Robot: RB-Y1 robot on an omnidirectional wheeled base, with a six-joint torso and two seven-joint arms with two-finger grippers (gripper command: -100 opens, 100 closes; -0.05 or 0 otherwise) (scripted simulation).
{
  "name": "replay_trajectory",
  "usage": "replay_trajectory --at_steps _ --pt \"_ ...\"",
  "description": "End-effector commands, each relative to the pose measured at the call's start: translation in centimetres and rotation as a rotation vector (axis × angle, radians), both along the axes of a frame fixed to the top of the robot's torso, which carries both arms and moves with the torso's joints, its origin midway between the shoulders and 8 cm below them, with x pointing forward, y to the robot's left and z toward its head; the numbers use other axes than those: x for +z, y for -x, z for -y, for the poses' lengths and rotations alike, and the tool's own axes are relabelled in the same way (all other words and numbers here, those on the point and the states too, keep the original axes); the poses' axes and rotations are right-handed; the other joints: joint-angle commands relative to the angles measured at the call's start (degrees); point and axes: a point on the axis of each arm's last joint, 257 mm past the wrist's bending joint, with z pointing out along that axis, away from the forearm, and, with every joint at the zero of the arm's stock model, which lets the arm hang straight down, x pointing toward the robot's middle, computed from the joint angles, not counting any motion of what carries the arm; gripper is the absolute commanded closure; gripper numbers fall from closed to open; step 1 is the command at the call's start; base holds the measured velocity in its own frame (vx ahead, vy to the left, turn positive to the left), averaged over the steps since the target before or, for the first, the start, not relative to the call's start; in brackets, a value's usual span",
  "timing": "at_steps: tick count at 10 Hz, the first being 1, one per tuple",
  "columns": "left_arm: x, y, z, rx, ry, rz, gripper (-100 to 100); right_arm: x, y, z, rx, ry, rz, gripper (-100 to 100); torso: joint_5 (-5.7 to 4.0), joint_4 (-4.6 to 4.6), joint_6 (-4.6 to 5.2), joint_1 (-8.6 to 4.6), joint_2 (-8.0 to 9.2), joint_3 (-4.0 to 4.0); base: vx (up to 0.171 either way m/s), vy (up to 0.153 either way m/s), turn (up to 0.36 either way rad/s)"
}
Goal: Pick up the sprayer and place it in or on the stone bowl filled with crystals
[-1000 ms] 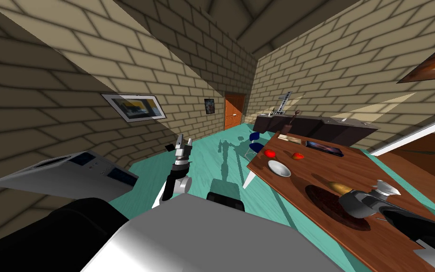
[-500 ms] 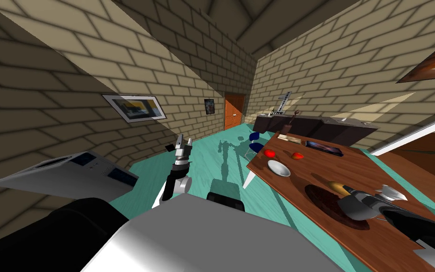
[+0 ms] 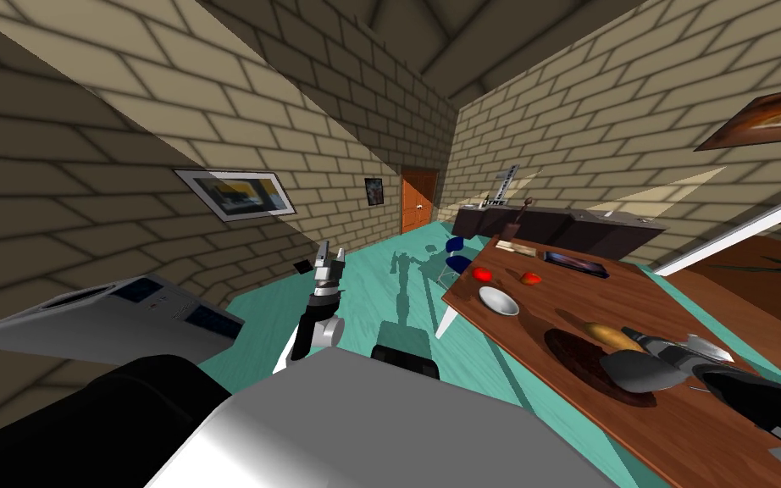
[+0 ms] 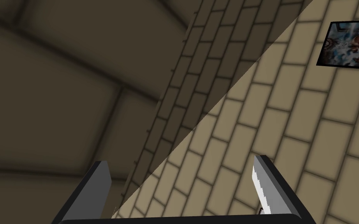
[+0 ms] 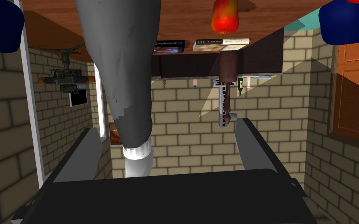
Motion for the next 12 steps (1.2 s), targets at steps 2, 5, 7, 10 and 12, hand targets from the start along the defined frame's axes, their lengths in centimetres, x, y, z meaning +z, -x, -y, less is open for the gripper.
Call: replay_trajectory --at_steps 2,5,7,10,12 --pt "0.0 0.0 0.0 0.000 0.000 0.000 0 1.5 -0.5 -0.4 0.010 0.000 -0.002 -100 0.00 0.00 0.01 0.00 0.00 0.00 0.014 0.006 -0.037" --pt "0.0 0.0 0.0 0.000 0.000 0.000 0 2.9 -1.1 -0.9 0.023 -0.003 -0.008 -100 0.01 0.01 -0.03 0.03 0.00 0.00 0.014 0.006 -0.035" --pt "0.0 0.0 0.0 0.000 0.000 0.000 0 2.6 -1.0 -0.7 0.020 -0.002 -0.007 0 0.01 0.01 -0.04 0.04 0.02 0.01 0.003 0.001 -0.003" --pt "0.0 0.0 0.0 0.000 0.000 0.000 0 2.6 -1.0 -0.7 0.020 -0.002 -0.007 0 0.00 0.02 -0.03 0.02 0.05 0.03 0.000 0.000 0.000" --pt "0.0 0.0 0.0 0.000 0.000 0.000 0 2.6 -1.0 -0.7 0.020 -0.002 -0.007 0 0.00 0.02 -0.03 0.02 0.05 0.03 0.000 0.000 0.000"
